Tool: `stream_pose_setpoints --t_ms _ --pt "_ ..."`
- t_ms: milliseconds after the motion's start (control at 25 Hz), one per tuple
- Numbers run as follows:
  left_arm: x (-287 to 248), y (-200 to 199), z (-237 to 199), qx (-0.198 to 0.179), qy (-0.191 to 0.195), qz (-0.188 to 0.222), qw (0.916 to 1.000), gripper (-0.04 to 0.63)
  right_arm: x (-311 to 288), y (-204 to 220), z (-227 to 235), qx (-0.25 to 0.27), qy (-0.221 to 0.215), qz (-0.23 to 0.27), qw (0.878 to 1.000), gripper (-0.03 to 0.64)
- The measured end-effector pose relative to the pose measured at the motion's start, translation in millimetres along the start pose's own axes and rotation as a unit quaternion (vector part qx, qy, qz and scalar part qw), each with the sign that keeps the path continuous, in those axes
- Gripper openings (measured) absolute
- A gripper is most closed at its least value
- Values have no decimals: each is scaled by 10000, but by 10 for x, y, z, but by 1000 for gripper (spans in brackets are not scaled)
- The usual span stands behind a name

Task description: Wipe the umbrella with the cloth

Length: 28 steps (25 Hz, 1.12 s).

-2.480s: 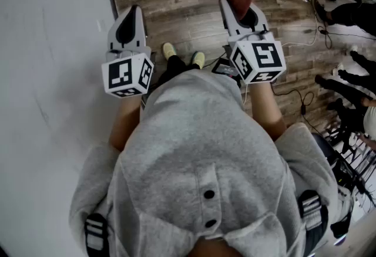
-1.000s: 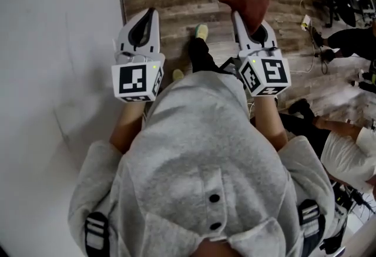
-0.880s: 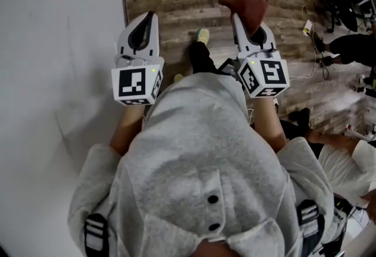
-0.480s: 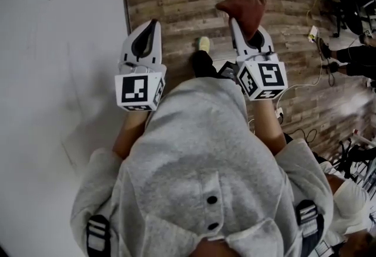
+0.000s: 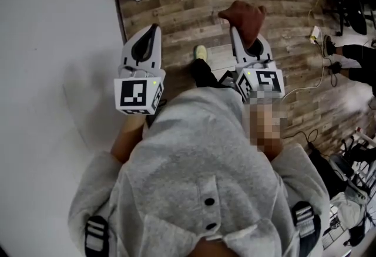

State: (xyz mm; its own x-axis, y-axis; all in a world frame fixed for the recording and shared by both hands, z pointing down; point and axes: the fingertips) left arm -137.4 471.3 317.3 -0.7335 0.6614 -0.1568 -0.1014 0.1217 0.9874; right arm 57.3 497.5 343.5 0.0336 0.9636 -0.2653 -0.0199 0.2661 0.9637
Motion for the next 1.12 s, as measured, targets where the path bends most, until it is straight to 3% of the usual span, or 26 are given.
stream_pose_setpoints --t_ms 240,760,1120 --pt "-674 125 -602 81 2 -187 9998 15 -844 -16 168 182 66 -125 9997 84" --pt "-2141 -221 -1324 131 -187 -412 9989 15 -2384 -564 1009 110 -17 -254 9996 84" --pt "-2479 -321 -1461 106 -426 -463 9980 15 -2786 -597 1178 62 -243 -320 9992 84"
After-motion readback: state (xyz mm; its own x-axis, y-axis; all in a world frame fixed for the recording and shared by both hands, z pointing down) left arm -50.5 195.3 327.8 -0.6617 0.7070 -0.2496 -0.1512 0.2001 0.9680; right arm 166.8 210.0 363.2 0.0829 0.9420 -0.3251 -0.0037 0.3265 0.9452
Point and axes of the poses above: the fingertips, and each gripper's own axes: x backward along the fingers, z to its right, y out of its underside, and after that the axes turned 13 degrees about y, right-handed
